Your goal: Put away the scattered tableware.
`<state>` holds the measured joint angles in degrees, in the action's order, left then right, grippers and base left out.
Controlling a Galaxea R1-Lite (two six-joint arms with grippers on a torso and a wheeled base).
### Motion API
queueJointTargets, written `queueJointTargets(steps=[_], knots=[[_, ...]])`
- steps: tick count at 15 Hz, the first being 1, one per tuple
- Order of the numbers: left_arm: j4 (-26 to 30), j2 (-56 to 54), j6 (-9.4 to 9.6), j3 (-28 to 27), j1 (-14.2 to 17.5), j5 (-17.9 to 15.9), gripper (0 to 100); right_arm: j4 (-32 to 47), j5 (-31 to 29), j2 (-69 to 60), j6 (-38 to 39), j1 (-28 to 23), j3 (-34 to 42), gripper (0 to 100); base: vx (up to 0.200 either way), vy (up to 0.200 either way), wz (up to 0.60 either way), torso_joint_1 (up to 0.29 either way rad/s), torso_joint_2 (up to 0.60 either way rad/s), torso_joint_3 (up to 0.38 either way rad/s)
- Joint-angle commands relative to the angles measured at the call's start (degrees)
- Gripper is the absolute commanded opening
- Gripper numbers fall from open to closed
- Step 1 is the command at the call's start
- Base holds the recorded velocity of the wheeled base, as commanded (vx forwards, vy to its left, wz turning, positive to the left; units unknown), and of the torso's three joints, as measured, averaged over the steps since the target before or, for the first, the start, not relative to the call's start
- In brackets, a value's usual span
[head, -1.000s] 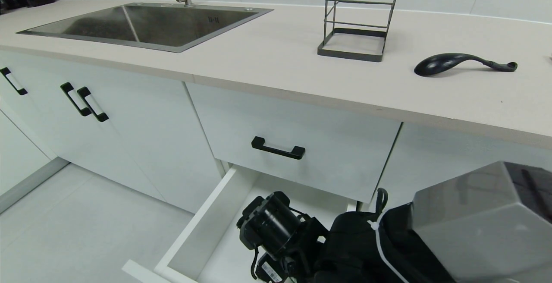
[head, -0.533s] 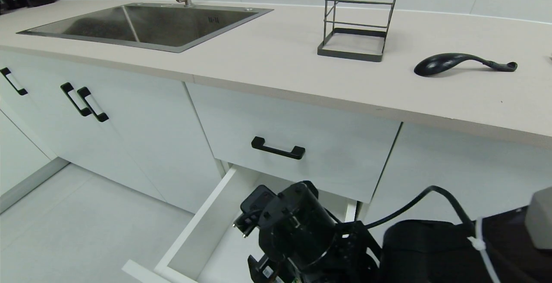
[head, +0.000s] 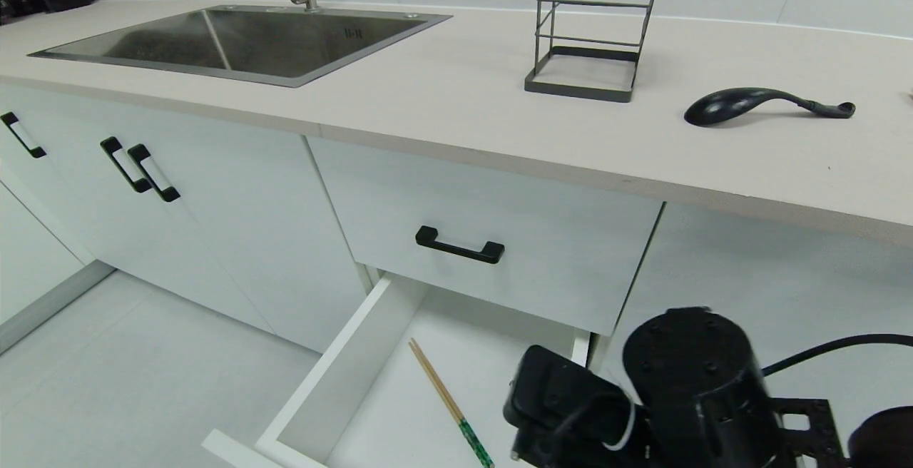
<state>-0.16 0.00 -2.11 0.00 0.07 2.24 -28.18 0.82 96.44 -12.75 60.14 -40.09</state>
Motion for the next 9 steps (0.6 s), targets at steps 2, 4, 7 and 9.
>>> queueJointTargets(steps=[2, 4, 7, 9], knots=[[0.0, 0.0, 0.0, 0.0, 0.0, 0.0, 100, -4.4, 6.2, -6.6, -1.1, -3.8, 7.1, 100, 0.0, 0.0, 0.0, 0.0, 0.0, 0.0], [0.0, 0.0, -0.09, 0.0, 0.0, 0.0, 100, -4.4, 6.0, -6.8, -0.9, -4.0, 9.2, 100, 0.0, 0.0, 0.0, 0.0, 0.0, 0.0], [0.0, 0.0, 0.0, 0.0, 0.0, 0.0, 100, -5.7, 6.0, -5.4, -0.6, -3.4, 13.3, 100, 0.0, 0.0, 0.0, 0.0, 0.0, 0.0], [0.0, 0.0, 0.0, 0.0, 0.0, 0.0, 100, -5.7, 5.9, -3.4, -0.9, -1.3, 12.7, 100, 0.0, 0.0, 0.0, 0.0, 0.0, 0.0]])
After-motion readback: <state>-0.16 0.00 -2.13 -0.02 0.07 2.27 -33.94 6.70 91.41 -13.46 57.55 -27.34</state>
